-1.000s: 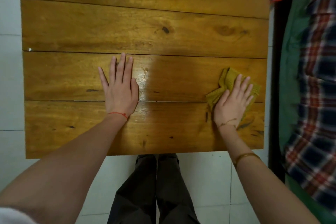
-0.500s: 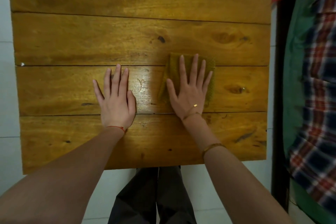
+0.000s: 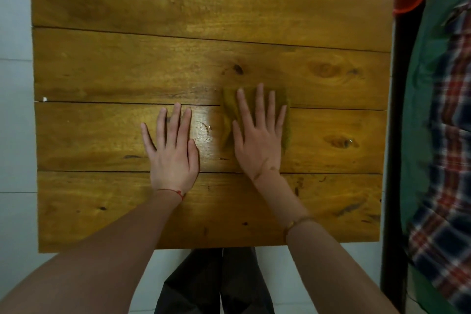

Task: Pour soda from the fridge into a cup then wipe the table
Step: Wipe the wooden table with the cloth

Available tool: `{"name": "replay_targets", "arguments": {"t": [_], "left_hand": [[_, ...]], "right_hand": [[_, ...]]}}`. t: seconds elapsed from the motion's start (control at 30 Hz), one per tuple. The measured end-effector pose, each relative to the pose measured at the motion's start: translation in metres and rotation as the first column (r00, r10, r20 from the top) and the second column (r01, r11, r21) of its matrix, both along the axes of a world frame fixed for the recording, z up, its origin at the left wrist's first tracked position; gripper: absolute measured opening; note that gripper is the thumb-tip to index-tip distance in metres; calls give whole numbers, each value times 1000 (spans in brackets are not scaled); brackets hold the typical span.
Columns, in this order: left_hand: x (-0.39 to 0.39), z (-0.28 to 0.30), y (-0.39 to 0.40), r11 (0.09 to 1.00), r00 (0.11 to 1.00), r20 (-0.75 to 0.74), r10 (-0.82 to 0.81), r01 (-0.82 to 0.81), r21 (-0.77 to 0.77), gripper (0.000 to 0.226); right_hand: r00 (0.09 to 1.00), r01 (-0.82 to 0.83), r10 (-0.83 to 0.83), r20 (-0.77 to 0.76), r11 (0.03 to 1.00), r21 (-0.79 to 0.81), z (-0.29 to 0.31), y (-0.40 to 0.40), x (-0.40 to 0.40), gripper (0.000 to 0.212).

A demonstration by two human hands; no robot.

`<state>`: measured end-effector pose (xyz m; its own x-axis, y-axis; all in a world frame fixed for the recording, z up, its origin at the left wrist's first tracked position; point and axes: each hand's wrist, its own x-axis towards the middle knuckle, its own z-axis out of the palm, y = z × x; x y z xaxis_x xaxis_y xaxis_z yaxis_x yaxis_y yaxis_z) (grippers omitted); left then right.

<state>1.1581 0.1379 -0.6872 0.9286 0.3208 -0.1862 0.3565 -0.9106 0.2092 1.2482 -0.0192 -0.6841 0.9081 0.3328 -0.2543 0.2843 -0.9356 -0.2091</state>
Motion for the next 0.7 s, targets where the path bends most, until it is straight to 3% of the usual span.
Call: {"name": "replay_targets", "arguments": {"t": [0.07,0.13,0.23,0.33,0.4,0.5,0.57,0.7], "left_hand": [[0,0,0,1000,1000,-6,-1,1,0,60],[-1,0,0,1000,1000,-9,-2,2,1,60],[0,-1,1,1000,1000,-19,-4,4,2,60],[0,-1,1,1000,1000,-25,-12,12,13,60],[0,-1,1,1000,1000,-26,-15,16,8,60],[0,-1,1,1000,1000,-28,-3,2,-6,61],[0,-1,1,1000,1000,-23,8,-9,-14,62],[0,-2,1,1000,1000,-17,4,-4,-16,61]], "right_hand": [[990,-133,133,-37,991,9,3,-14,-20,58],[986,-156,157,-50,988,11,2,-33,-14,57],[998,62,-62,-24,998,-10,-3,-37,26,57],[947,320,-320,5,947,-5,-7,-8,53,57],[967,254,-254,9,967,4,-6,11,43,57],[999,-41,41,-19,999,8,1,9,5,57],[991,-125,125,-45,992,5,3,-12,-7,57],[998,60,-59,-21,998,21,-3,-39,29,56]]}}
